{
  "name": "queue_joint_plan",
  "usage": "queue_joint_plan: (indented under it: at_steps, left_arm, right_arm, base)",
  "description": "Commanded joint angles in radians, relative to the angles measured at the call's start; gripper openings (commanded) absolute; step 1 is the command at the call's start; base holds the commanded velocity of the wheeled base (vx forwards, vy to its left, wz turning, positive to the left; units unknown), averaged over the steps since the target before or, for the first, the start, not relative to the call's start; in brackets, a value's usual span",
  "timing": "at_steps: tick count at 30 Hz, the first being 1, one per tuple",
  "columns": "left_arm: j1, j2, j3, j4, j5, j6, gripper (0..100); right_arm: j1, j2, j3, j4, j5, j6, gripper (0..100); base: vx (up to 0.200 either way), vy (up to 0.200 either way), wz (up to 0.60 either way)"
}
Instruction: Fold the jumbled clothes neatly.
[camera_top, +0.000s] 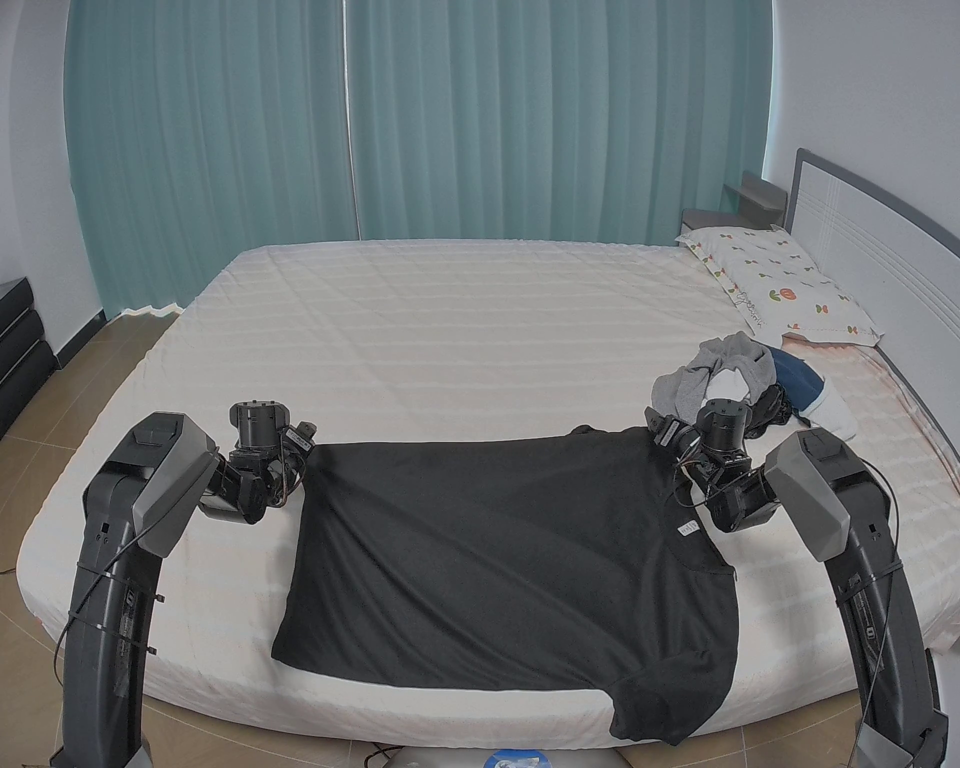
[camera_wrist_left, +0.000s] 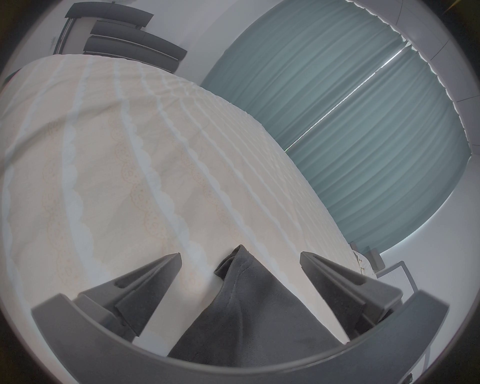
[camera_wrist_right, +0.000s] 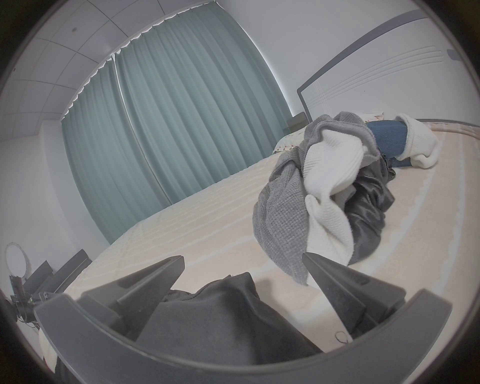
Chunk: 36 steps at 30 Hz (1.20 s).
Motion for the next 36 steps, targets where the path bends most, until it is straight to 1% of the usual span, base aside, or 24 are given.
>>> queue_joint_plan:
  at_steps: [1, 4, 6, 7, 8, 9, 11, 12, 14, 16, 17, 18, 19, 20, 21, 24, 25, 28, 29, 30, 32, 33, 34, 36]
  left_arm:
    - [0.004, -0.035, 0.043, -0.011, 0.002, -0.009, 100]
    - [0.011, -0.082, 0.094, -0.016, -0.003, -0.033, 100]
    - [0.027, -0.145, 0.164, -0.045, -0.035, -0.058, 100]
    - [0.027, -0.145, 0.164, -0.045, -0.035, -0.058, 100]
    - [0.04, -0.208, 0.261, -0.085, -0.079, -0.067, 100]
    - [0.043, -0.228, 0.294, -0.102, -0.095, -0.067, 100]
    - [0.046, -0.279, 0.387, -0.149, -0.133, -0.064, 100]
    - [0.046, -0.283, 0.393, -0.154, -0.136, -0.064, 100]
    - [0.046, -0.351, 0.503, -0.241, -0.196, -0.063, 100]
    - [0.046, -0.358, 0.514, -0.25, -0.204, -0.063, 100]
    - [0.04, -0.383, 0.545, -0.269, -0.225, -0.064, 100]
    - [0.035, -0.406, 0.561, -0.269, -0.23, -0.064, 100]
    - [0.035, -0.406, 0.561, -0.269, -0.23, -0.064, 100]
    - [0.023, -0.427, 0.577, -0.264, -0.23, -0.067, 100]
    - [0.023, -0.429, 0.58, -0.263, -0.23, -0.067, 100]
    - [0.008, -0.51, 0.744, -0.278, -0.228, -0.061, 100]
    - [0.008, -0.519, 0.759, -0.278, -0.23, -0.061, 100]
    - [-0.012, -0.624, 0.939, -0.29, -0.256, -0.063, 100]
    - [-0.014, -0.627, 0.946, -0.292, -0.257, -0.063, 100]
    - [-0.034, -0.662, 1.035, -0.318, -0.267, -0.063, 100]
    - [-0.052, -0.68, 1.111, -0.352, -0.273, -0.067, 100]
    - [-0.054, -0.68, 1.115, -0.355, -0.274, -0.067, 100]
    - [-0.077, -0.674, 1.18, -0.387, -0.28, -0.067, 100]
    - [-0.089, -0.656, 1.23, -0.432, -0.291, -0.063, 100]
  right_arm:
    - [-0.01, -0.128, 0.13, -0.016, 0.024, 0.008, 100]
    - [-0.019, -0.175, 0.213, -0.045, 0.033, 0.008, 100]
    - [-0.03, -0.261, 0.357, -0.066, 0.079, 0.008, 100]
    - [-0.03, -0.261, 0.357, -0.066, 0.079, 0.008, 100]
    - [-0.044, -0.355, 0.526, -0.088, 0.145, 0.01, 100]
    - [-0.047, -0.382, 0.581, -0.099, 0.168, 0.008, 100]
    - [-0.05, -0.454, 0.716, -0.135, 0.209, 0.01, 100]
    - [-0.05, -0.459, 0.725, -0.137, 0.211, 0.01, 100]
    - [-0.05, -0.576, 0.934, -0.175, 0.231, 0.021, 100]
    - [-0.05, -0.591, 0.966, -0.18, 0.232, 0.025, 100]
    - [-0.05, -0.655, 1.084, -0.188, 0.249, 0.065, 100]
    - [-0.048, -0.709, 1.187, -0.201, 0.295, 0.103, 100]
    - [-0.048, -0.709, 1.187, -0.201, 0.295, 0.103, 100]
    - [-0.054, -0.747, 1.287, -0.228, 0.344, 0.114, 100]
    - [-0.054, -0.75, 1.296, -0.231, 0.347, 0.114, 100]
    - [-0.08, -0.774, 1.456, -0.327, 0.395, 0.113, 100]
    - [-0.082, -0.772, 1.466, -0.333, 0.396, 0.113, 100]
    - [-0.096, -0.744, 1.569, -0.395, 0.412, 0.116, 100]
    - [-0.097, -0.743, 1.572, -0.396, 0.413, 0.116, 100]
    - [-0.103, -0.718, 1.614, -0.415, 0.461, 0.114, 100]
    - [-0.126, -0.695, 1.65, -0.444, 0.528, 0.113, 100]
    - [-0.128, -0.694, 1.652, -0.447, 0.534, 0.111, 100]
    - [-0.145, -0.671, 1.686, -0.493, 0.583, 0.106, 100]
    - [-0.153, -0.646, 1.716, -0.553, 0.591, 0.1, 100]
  base:
    - [0.0, 0.0, 0.0]
    - [0.0, 0.0, 0.0]
    - [0.0, 0.0, 0.0]
    - [0.0, 0.0, 0.0]
    - [0.0, 0.0, 0.0]
    - [0.0, 0.0, 0.0]
    - [0.0, 0.0, 0.0]
    - [0.0, 0.0, 0.0]
    - [0.0, 0.0, 0.0]
    - [0.0, 0.0, 0.0]
    - [0.0, 0.0, 0.0]
    - [0.0, 0.0, 0.0]
    - [0.0, 0.0, 0.0]
    - [0.0, 0.0, 0.0]
    - [0.0, 0.0, 0.0]
    - [0.0, 0.0, 0.0]
    - [0.0, 0.0, 0.0]
    - [0.0, 0.0, 0.0]
    - [0.0, 0.0, 0.0]
    - [0.0, 0.0, 0.0]
    - [-0.2, 0.0, 0.0]
    - [-0.2, 0.0, 0.0]
    - [-0.2, 0.0, 0.0]
    - [-0.2, 0.0, 0.0]
